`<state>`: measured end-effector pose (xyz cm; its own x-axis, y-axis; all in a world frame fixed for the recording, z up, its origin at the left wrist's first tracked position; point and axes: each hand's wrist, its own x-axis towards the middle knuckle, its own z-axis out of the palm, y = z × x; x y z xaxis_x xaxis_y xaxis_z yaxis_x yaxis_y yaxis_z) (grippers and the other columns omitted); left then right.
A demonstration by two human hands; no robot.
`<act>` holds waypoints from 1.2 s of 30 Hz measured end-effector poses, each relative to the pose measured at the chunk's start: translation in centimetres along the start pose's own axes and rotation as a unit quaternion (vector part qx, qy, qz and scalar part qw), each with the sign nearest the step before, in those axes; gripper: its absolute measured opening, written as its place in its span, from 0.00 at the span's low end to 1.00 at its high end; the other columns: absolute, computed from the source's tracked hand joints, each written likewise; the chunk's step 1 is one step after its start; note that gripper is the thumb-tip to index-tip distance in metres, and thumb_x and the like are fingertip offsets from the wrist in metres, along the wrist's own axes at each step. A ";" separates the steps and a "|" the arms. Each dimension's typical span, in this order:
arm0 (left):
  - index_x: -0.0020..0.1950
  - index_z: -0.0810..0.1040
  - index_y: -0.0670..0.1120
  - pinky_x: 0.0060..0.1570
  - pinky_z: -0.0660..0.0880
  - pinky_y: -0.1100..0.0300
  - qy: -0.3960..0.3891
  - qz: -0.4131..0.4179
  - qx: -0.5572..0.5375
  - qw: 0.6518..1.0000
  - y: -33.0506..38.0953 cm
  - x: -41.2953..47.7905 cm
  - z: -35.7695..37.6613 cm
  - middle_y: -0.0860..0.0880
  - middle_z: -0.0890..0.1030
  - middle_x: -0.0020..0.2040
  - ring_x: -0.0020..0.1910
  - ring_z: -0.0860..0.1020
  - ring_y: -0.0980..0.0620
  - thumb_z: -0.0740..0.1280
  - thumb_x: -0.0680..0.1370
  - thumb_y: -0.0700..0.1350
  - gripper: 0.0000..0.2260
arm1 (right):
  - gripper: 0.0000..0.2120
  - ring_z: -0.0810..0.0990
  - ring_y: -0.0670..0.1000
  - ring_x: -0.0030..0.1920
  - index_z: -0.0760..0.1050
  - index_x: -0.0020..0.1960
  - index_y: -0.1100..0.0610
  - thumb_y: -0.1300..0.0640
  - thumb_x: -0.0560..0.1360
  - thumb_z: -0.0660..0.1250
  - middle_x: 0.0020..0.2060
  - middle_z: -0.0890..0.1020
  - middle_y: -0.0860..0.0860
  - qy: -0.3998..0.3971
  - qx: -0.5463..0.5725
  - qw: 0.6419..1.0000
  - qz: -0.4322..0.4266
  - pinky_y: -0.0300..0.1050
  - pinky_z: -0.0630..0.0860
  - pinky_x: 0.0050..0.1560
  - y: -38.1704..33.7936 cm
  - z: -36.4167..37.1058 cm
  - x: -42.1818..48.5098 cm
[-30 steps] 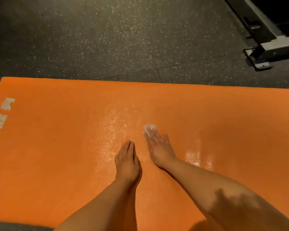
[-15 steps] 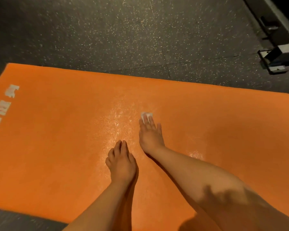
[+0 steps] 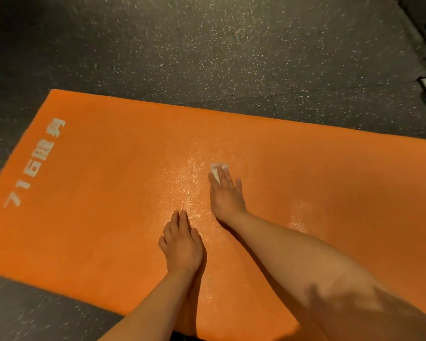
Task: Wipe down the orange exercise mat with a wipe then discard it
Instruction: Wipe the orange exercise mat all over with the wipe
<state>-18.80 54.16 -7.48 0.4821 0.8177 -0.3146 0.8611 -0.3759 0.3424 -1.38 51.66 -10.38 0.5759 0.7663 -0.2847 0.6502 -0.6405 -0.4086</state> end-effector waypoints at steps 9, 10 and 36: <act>0.77 0.67 0.48 0.73 0.55 0.45 0.005 0.056 -0.013 0.998 -2.2 -3.7 0.0 0.47 0.65 0.77 0.76 0.59 0.45 0.62 0.81 0.40 0.24 | 0.27 0.40 0.47 0.81 0.48 0.83 0.47 0.57 0.86 0.50 0.82 0.47 0.44 -0.116 -0.069 0.966 -0.220 0.61 0.35 0.78 -1.0 1.7 -7.3; 0.77 0.68 0.51 0.70 0.54 0.45 0.005 0.047 0.012 0.999 -2.1 -4.8 -0.2 0.50 0.64 0.78 0.75 0.58 0.47 0.61 0.81 0.43 0.23 | 0.27 0.41 0.47 0.81 0.48 0.83 0.46 0.57 0.86 0.51 0.82 0.48 0.44 -0.103 -0.077 0.976 -0.176 0.62 0.35 0.77 -0.2 1.3 -8.0; 0.77 0.67 0.47 0.76 0.53 0.45 -0.030 0.056 0.029 0.998 -4.9 -18.5 0.0 0.44 0.63 0.79 0.77 0.59 0.43 0.59 0.83 0.50 0.22 | 0.25 0.41 0.48 0.82 0.44 0.83 0.46 0.46 0.87 0.43 0.82 0.46 0.44 -0.194 -0.069 0.971 -0.123 0.62 0.38 0.78 -1.4 0.5 -26.2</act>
<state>-31.95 40.93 -3.32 0.5834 0.7418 -0.3307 0.8082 -0.4899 0.3268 -17.60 32.52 -2.84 0.1821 0.8411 -0.5094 0.8196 -0.4160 -0.3940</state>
